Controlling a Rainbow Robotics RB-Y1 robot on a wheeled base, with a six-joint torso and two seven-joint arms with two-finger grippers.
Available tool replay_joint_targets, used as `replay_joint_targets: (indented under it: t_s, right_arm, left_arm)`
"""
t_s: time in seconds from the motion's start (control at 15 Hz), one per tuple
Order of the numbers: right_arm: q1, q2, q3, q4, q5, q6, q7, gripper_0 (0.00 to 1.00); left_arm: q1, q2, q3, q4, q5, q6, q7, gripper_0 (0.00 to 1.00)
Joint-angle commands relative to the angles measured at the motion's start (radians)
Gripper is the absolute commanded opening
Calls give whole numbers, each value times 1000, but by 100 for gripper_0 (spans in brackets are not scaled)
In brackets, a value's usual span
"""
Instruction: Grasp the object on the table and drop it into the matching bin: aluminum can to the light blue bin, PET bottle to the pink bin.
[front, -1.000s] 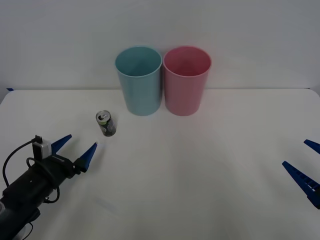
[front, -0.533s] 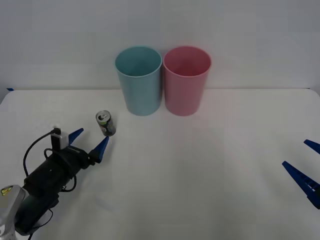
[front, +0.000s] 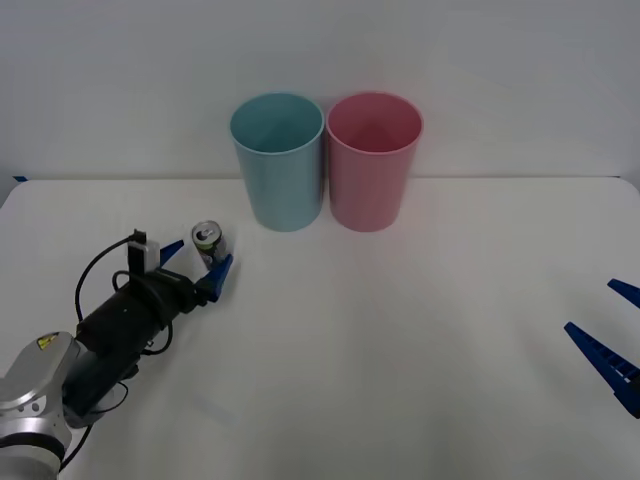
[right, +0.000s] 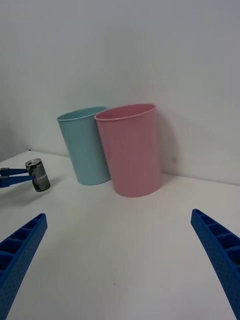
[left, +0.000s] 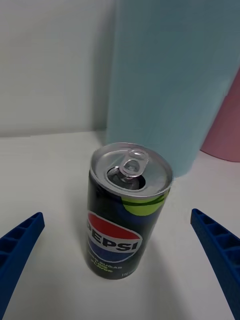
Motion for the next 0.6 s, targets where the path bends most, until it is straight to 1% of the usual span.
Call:
replay_joint_targets:
  t_s: [0.07, 0.33, 0.53, 0.6]
  right_arm:
    - [0, 0, 0, 0, 0, 0, 0, 100]
    - [0, 0, 0, 0, 0, 0, 0, 100]
    - [0, 0, 0, 0, 0, 0, 0, 100]
    - [0, 0, 0, 0, 0, 0, 0, 100]
  left_arm:
    - [-46, -3, -1, 50, -2, 9, -3, 100]
    - [-81, -37, -1, 66, -32, 66, 0, 100]
    - [-123, -40, 3, 127, -34, 67, -13, 100]
    - [-124, -40, 5, 127, -37, 67, -13, 100]
